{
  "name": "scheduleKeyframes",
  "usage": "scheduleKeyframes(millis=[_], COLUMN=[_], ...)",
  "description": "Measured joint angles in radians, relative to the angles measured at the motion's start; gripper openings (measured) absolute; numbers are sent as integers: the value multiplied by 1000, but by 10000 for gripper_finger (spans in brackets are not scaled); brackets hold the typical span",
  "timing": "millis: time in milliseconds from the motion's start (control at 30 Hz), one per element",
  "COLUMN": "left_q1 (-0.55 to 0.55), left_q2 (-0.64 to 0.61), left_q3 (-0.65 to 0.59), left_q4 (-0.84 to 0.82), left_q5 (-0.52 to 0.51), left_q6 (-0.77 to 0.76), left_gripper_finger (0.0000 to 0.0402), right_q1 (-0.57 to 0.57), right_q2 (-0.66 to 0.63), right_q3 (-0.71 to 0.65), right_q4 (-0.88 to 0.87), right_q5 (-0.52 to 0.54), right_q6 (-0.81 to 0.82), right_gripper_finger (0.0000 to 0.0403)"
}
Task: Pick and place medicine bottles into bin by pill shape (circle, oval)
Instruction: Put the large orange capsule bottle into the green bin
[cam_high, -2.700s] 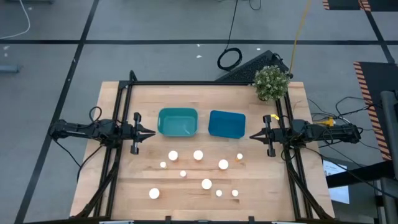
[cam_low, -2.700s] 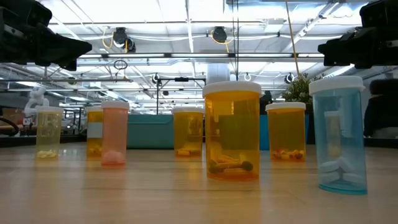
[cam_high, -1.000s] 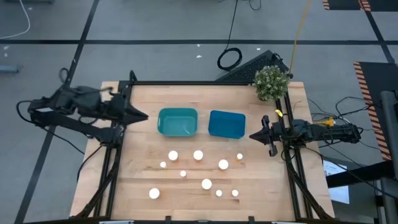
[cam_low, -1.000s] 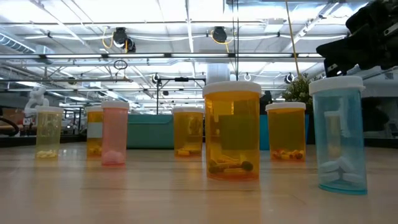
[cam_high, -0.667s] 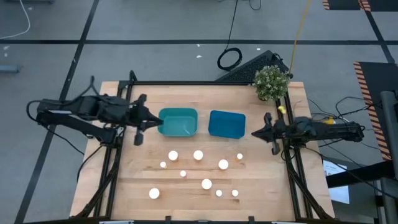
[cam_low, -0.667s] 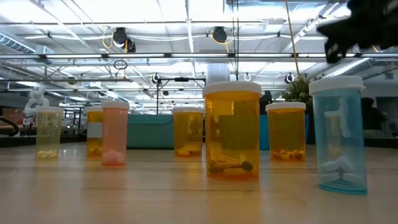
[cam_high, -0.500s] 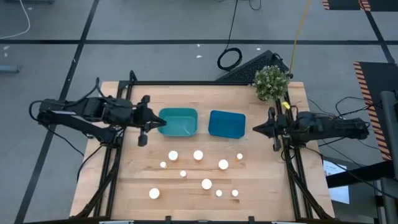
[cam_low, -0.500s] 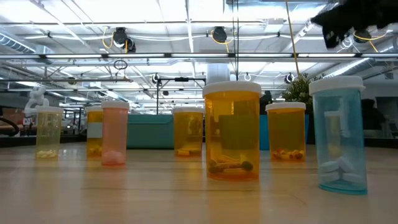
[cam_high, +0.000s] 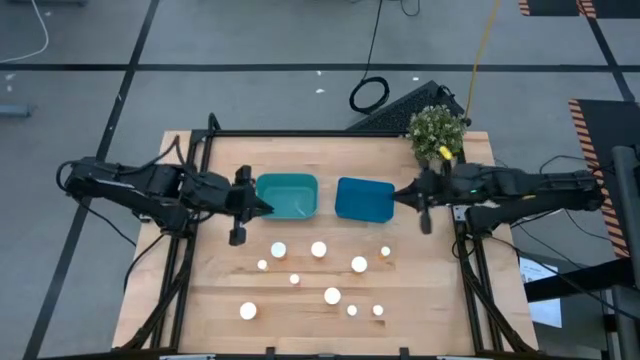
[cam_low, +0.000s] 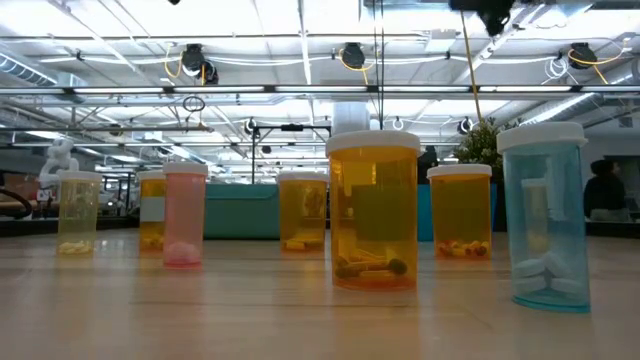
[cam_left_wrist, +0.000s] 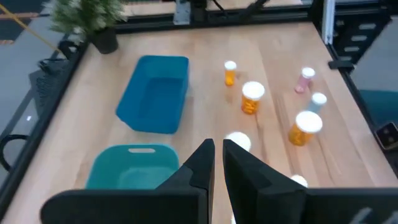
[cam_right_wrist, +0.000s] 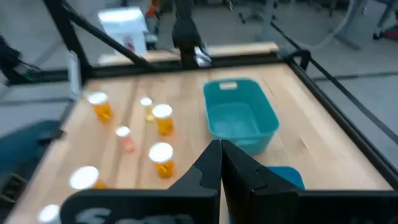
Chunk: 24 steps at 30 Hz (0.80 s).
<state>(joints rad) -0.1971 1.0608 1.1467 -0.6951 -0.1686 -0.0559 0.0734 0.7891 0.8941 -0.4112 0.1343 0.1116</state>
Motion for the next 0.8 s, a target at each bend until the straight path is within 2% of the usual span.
scheduleKeyframes(millis=[300,567,667,800], left_q1=[-30,-121,-164,-214], left_q2=[9,93,151,224], left_q3=[-118,-178,-174,-150], left_q4=[81,118,117,109], left_q5=[-45,-59,-85,-147], left_q6=[-104,-219,-248,-254], left_gripper_finger=[37,40,63,127], right_q1=[0,0,0,0], right_q2=[166,211,212,212], right_q3=[0,0,0,0], right_q4=[27,36,32,7], right_q5=[49,46,45,45], right_q6=[31,24,17,19], right_gripper_finger=[0,0,0,0])
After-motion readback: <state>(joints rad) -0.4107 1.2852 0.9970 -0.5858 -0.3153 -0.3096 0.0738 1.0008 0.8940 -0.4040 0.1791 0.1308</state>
